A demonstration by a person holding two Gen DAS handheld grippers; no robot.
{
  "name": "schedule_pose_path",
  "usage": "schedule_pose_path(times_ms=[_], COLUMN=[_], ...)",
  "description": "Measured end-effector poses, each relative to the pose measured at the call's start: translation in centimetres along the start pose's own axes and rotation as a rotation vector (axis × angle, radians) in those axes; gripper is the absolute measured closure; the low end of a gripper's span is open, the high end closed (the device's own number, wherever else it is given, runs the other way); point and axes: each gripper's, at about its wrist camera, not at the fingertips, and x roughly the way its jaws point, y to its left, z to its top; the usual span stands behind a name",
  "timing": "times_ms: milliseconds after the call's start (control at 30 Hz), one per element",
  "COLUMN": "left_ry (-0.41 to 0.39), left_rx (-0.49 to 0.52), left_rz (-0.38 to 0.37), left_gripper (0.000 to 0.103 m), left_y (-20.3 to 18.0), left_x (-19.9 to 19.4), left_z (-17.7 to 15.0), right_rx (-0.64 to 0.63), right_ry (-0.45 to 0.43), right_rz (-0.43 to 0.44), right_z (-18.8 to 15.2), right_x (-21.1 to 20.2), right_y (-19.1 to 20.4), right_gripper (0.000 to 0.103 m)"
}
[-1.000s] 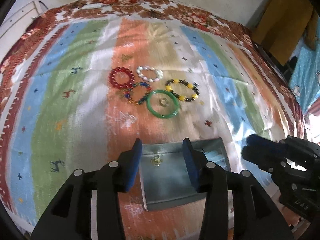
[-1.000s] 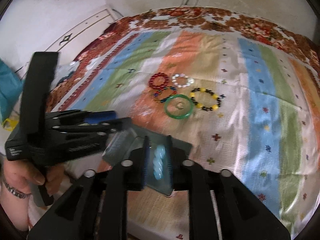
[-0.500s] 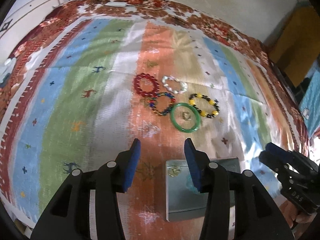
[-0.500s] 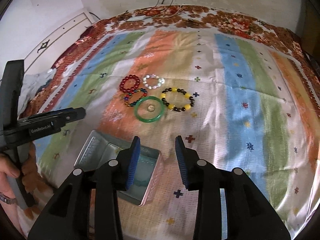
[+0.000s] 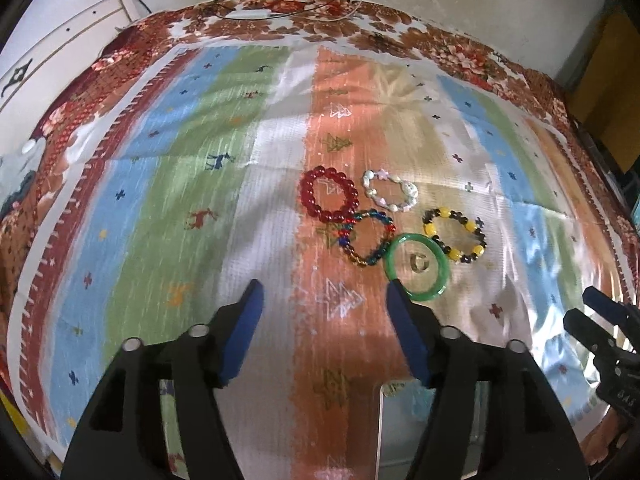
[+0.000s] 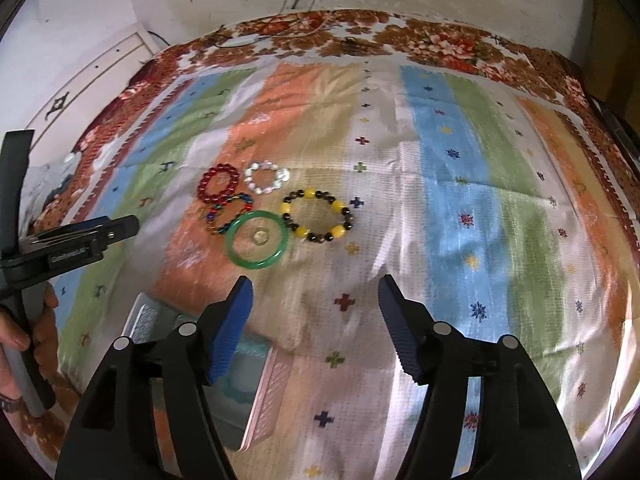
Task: Organize jewelry
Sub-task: 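Move both open tools back over the remaining bracelets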
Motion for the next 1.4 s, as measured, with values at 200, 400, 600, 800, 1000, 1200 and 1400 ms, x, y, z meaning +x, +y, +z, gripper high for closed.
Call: schedule_pose_path(times_ms=[200, 400, 600, 800, 1000, 1200, 1400], left_ry=[0.044, 0.109, 0.115, 0.146, 0.18, 0.196, 0.215], left_rx=[-0.03, -0.045, -0.006, 0.022, 0.003, 0.017, 0.043], left_rz=[-0.015, -0.036, -0.038, -0.01, -0.029, -0.014, 0.028], left_gripper=[0.036, 0.035, 0.032, 0.032, 0.032, 0.031, 0.031], left_y=[0.8, 1.2, 0.2, -0.1, 0.2, -0.1, -0.5], left_x=[2.2, 4.7, 6.1, 8.2, 10.1, 11.4, 12.7], left_z=[1.2, 2.0, 2.9, 3.6, 4.2, 4.5, 4.9], right_rx=[-0.022, 0.008, 0.028, 0.105, 0.096, 0.114, 0.12], right_ry=[0.024, 0.07, 0.086, 0.114, 0.146, 0.167, 0.18], right_rz=[-0.023, -0.036, -0.043, -0.005, -0.034, -0.046, -0.02], right_z=[1.4, 2.6, 3.3, 4.0, 4.6, 5.1, 5.9], right_x=[2.3, 4.7, 6.1, 7.0, 9.3, 11.1, 12.7], right_y=[-0.5, -1.5, -2.0, -2.9, -3.0, -3.3, -2.9], right_gripper=[0.029, 0.029, 0.029, 0.029, 0.029, 0.029, 0.029])
